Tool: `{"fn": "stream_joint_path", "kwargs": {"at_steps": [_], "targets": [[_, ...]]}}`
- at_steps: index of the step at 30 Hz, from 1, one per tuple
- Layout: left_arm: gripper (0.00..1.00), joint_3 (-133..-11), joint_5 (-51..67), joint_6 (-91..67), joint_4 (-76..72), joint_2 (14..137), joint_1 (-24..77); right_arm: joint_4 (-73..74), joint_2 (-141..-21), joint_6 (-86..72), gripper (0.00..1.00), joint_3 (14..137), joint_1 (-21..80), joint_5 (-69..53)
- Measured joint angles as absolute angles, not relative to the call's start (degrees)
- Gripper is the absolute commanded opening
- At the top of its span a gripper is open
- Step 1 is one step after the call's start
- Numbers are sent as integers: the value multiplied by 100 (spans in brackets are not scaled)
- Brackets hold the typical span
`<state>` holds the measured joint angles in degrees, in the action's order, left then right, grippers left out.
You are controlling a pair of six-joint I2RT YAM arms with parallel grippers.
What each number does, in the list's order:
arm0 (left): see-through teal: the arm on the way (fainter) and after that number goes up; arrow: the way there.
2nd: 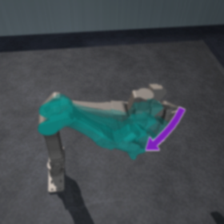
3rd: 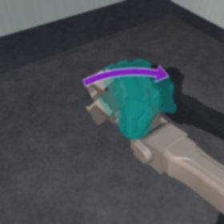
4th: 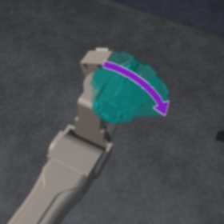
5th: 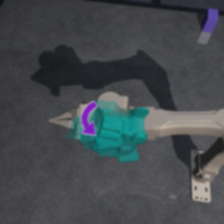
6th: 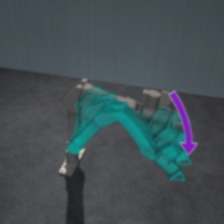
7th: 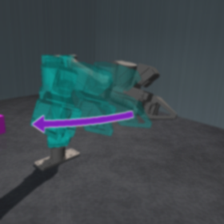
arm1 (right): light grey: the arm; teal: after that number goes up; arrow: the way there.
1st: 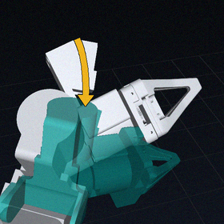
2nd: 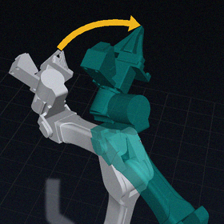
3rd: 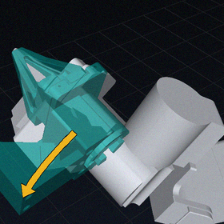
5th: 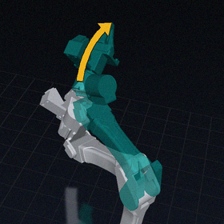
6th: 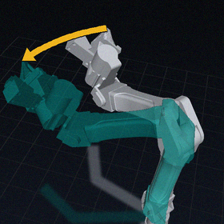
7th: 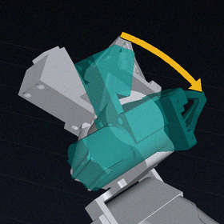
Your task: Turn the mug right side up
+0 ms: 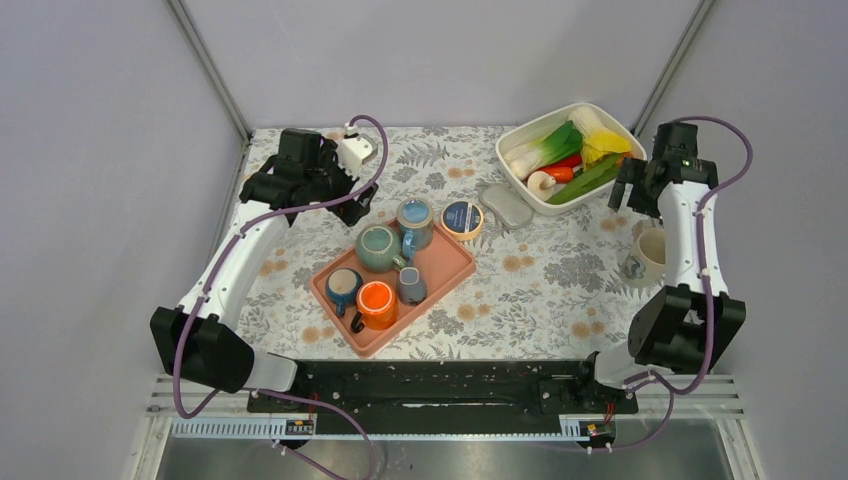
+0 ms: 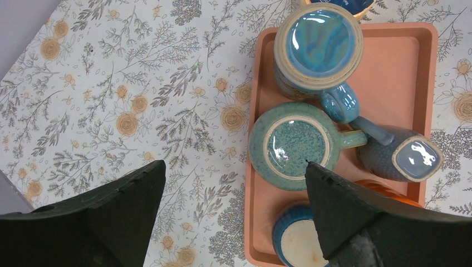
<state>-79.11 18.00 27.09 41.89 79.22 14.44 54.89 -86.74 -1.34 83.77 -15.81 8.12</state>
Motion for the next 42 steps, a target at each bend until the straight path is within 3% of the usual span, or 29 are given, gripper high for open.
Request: {"fn": "stream_joint_path", "kwargs": {"at_steps": [9,15,26,36,42], "targets": [[99,-7911,1804,2641,4189,7824,1234,5579,-7898,-502,98,8825,504,1466],[99,-7867,1806,2539,4117,7658,895,4587,-7395,-1173,92,7988,2349,1653],[99,-7432,2001,2377,3981,7481,261,2458,-9284,-2123,93,7666,5111,2497],[99,-7251,2252,2351,3931,7365,64,1603,-10580,-2689,72,8068,5561,3280],[99,-7251,2408,2324,3924,7365,62,1433,-10768,-2751,71,8068,5588,3712]]}}
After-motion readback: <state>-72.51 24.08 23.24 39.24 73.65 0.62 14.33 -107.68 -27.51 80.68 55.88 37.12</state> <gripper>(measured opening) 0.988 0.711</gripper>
